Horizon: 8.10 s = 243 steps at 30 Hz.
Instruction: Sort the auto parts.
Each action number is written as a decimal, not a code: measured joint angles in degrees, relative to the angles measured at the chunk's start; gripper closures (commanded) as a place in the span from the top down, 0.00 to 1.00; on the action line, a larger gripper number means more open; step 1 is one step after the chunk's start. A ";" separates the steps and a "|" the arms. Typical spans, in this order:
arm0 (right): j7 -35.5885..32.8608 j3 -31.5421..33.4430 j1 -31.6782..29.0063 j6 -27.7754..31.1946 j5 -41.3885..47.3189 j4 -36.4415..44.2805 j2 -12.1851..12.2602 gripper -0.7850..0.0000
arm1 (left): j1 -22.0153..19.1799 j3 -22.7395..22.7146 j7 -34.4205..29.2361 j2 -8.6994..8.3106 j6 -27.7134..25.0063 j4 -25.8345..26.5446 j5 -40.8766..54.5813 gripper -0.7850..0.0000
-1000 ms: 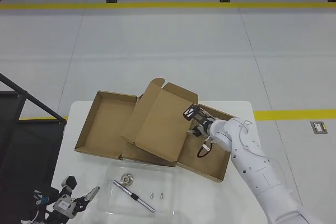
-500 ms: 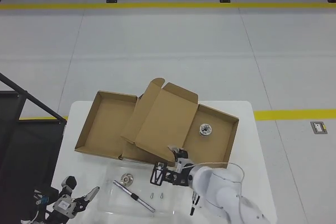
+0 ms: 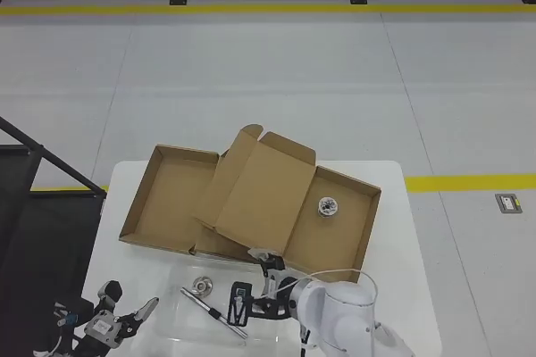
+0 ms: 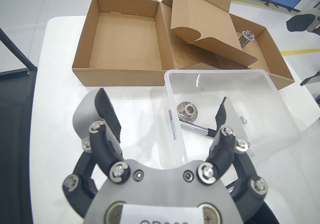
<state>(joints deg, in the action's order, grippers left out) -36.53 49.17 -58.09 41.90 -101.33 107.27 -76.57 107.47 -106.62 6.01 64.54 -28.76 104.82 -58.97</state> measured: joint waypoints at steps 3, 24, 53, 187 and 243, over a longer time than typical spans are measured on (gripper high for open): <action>-1.39 -3.87 2.50 1.53 -0.93 -3.44 -0.87 0.53 | 0.00 0.00 0.00 0.00 0.00 0.00 0.00 1.00; -12.48 -19.39 14.36 8.39 5.94 -23.75 -7.95 0.45 | 0.00 0.00 0.00 0.00 0.00 0.00 0.00 1.00; -11.77 -26.17 22.53 9.07 10.49 -44.48 -16.41 0.25 | 0.00 0.00 0.00 0.00 0.00 0.00 0.00 1.00; 15.98 8.29 -6.26 -1.16 -6.26 -2.42 2.13 1.00 | 0.00 0.00 0.00 0.00 0.00 0.00 0.00 1.00; -16.63 -19.78 17.53 9.22 6.59 -37.81 -12.31 0.30 | 0.00 0.00 0.00 0.00 0.00 0.00 0.00 1.00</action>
<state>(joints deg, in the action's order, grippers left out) -53.16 29.40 -40.57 51.12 -94.74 69.46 -88.88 107.47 -106.62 6.01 64.54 -28.76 104.82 -58.97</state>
